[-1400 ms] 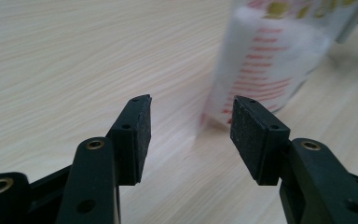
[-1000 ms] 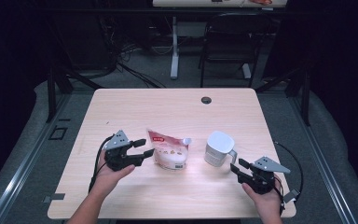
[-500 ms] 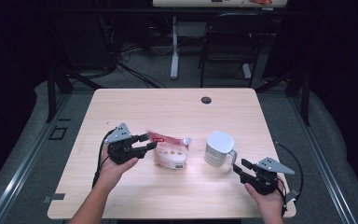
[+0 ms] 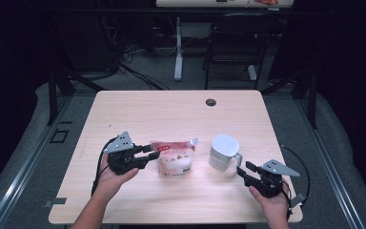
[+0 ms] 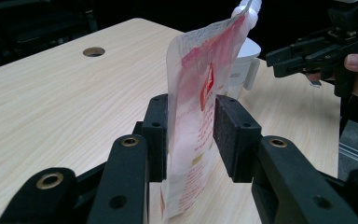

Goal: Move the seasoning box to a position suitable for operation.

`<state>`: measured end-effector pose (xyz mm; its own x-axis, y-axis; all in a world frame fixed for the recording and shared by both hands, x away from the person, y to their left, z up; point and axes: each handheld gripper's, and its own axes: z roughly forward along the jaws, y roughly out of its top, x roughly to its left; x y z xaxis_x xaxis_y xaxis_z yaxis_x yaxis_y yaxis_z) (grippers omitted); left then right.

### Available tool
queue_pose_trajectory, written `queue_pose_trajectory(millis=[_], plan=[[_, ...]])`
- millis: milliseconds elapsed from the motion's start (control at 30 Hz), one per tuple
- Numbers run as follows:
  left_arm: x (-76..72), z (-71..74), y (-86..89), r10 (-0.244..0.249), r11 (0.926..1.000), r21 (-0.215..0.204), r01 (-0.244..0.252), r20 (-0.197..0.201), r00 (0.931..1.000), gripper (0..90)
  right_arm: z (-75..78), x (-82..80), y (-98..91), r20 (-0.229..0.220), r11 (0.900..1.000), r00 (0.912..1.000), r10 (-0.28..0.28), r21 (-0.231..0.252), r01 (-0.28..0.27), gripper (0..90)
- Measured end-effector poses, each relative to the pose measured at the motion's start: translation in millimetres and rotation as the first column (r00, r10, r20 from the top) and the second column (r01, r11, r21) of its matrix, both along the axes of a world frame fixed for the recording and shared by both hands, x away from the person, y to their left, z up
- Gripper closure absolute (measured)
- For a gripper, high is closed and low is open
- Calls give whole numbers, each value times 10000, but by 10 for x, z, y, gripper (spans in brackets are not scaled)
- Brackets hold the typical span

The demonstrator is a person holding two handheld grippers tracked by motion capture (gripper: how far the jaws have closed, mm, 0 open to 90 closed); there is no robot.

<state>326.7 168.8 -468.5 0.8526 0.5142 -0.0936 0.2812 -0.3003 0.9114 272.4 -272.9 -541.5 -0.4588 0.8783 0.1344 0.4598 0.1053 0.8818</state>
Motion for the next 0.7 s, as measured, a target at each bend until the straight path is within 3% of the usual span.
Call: queue_pose_trajectory(millis=[167, 300, 700], plan=[[58, -26, -55, 214, 9997, 82, -215, 57, 9998, 589, -7, -1, -10, -10, 10000, 10000, -9, -18, 9, 535], [105, -53, -118, 77, 9999, 125, -76, -28, 10000, 585, -14, -13, -16, -53, 10000, 10000, -68, 21, 68, 534], [74, -42, -178, -417, 9986, 342, 414, 85, 9991, 823, -23, -35, -3, -64, 9999, 10000, -69, -73, 68, 531]])
